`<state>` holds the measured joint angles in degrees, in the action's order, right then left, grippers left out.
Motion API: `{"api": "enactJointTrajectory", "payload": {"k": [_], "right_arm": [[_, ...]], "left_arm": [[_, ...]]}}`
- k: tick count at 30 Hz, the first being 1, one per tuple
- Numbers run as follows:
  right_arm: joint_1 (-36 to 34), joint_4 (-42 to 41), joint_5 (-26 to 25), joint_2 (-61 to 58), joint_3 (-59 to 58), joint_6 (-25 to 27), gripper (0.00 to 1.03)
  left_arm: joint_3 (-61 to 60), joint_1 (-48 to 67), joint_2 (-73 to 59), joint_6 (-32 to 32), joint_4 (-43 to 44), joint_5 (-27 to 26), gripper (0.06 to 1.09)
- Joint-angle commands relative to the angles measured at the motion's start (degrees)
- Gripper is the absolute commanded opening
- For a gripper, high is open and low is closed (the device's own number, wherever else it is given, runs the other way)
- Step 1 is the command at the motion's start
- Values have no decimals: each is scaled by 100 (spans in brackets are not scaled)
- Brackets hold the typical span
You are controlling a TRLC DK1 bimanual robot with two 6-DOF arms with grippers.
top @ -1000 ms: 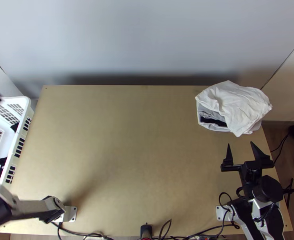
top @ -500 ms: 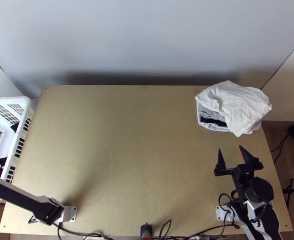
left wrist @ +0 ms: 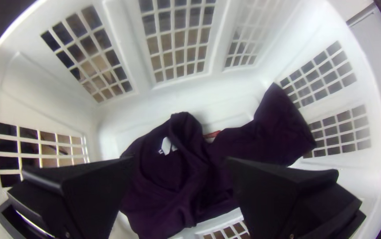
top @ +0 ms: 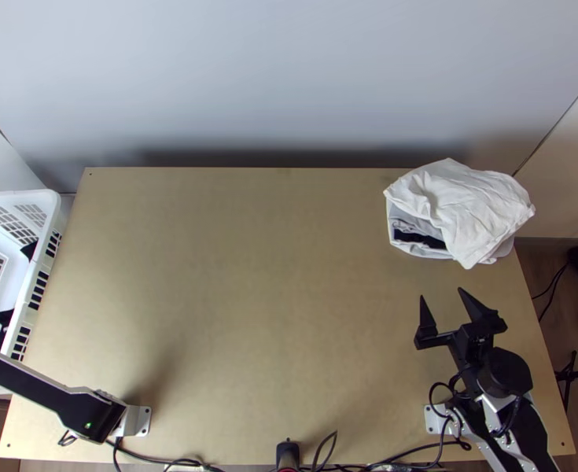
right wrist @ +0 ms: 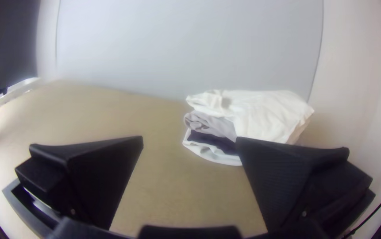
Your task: Fold the t-shirt
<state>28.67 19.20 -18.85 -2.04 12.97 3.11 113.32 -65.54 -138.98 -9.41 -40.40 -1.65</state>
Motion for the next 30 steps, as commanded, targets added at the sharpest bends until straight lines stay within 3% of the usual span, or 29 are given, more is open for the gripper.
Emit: {"api": "enactJointTrajectory", "payload": {"k": [1,20,26,27,28,29,30], "right_arm": [[-1,5,-4,-68,-5,-74,97],[60,304,-4,-24,48,-57,97],[60,356,-4,-24,56,-48,95],[60,356,-4,-15,56,-48,93],[60,356,-4,-15,56,-48,93],[60,347,-4,-15,56,-48,93],[60,347,-4,-24,56,-48,93]], "left_arm": [[6,-179,-868,27,217,24,104],[-20,41,-2010,528,1237,-37,104],[-187,67,-2142,378,1342,-37,103],[-354,76,-2054,370,1404,-37,100],[-548,111,-1931,378,1509,-28,85],[-723,155,-1773,449,1632,-28,57],[-899,199,-1580,572,1852,-37,16]]}}
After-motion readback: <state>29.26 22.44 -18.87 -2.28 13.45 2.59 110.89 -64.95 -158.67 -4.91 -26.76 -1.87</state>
